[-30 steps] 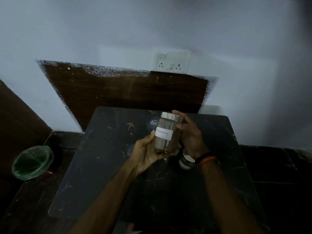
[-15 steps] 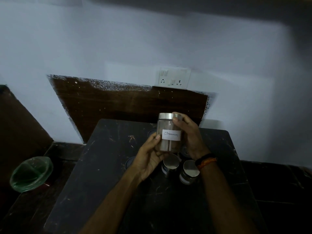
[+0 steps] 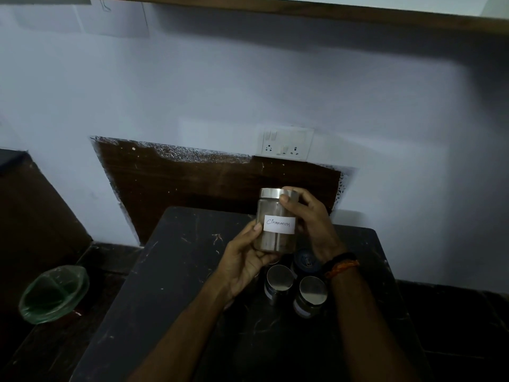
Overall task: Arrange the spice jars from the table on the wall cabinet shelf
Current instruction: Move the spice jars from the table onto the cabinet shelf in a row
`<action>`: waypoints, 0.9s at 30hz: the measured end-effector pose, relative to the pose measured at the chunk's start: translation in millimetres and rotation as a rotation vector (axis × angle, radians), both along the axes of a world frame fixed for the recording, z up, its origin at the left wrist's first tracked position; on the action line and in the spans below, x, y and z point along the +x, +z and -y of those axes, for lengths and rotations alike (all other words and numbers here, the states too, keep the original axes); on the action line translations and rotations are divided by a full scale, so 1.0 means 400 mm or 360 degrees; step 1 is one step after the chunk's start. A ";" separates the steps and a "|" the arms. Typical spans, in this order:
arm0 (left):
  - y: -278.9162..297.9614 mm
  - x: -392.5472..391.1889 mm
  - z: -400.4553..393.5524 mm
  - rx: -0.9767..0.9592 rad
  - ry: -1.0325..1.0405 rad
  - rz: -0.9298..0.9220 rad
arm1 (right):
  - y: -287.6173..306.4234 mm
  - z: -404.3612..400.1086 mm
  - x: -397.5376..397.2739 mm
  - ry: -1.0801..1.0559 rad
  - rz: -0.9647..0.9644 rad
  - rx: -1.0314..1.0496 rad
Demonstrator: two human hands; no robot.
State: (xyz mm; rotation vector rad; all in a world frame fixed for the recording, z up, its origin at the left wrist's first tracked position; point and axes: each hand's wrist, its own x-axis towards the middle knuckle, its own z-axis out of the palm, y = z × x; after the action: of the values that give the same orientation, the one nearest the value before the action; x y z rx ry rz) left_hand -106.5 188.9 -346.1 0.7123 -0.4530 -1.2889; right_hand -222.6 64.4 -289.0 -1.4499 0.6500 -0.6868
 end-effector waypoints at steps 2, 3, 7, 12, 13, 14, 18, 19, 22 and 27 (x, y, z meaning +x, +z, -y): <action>0.013 0.007 0.006 -0.0019 0.0007 0.0035 | 0.017 0.007 0.001 0.0025 -0.0020 -0.0030; 0.023 0.010 0.010 -0.0042 0.0013 0.0049 | 0.028 0.012 0.002 0.0039 -0.0025 -0.0055; 0.068 0.028 0.025 -0.0137 -0.0009 0.0066 | 0.075 0.027 0.013 0.0054 -0.0011 -0.0144; 0.162 0.057 0.053 -0.0297 -0.0043 0.0161 | 0.166 0.043 0.036 -0.0016 0.0173 -0.0257; 0.183 0.064 0.059 -0.0317 -0.0044 0.0186 | 0.188 0.044 0.040 -0.0030 0.0203 -0.0278; 0.208 0.075 0.068 -0.0339 -0.0041 0.0218 | 0.214 0.048 0.047 -0.0040 0.0243 -0.0297; 0.311 0.122 0.100 -0.0379 -0.0044 0.0424 | 0.320 0.055 0.068 -0.0067 0.0373 -0.0365; 0.337 0.134 0.109 -0.0386 -0.0027 0.0461 | 0.349 0.060 0.072 -0.0071 0.0390 -0.0410; 0.413 0.168 0.127 -0.0376 0.0035 0.0498 | 0.429 0.070 0.080 -0.0064 0.0438 -0.0515; 0.548 0.228 0.146 -0.0336 0.0223 0.0563 | 0.550 0.086 0.093 -0.0049 0.0563 -0.0645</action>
State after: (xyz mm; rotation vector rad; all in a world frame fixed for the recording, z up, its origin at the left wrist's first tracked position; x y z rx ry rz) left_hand -15.3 130.4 -126.8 0.7805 -0.7998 -0.9681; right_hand -185.3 30.0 -69.0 -1.6320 0.2648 -1.1156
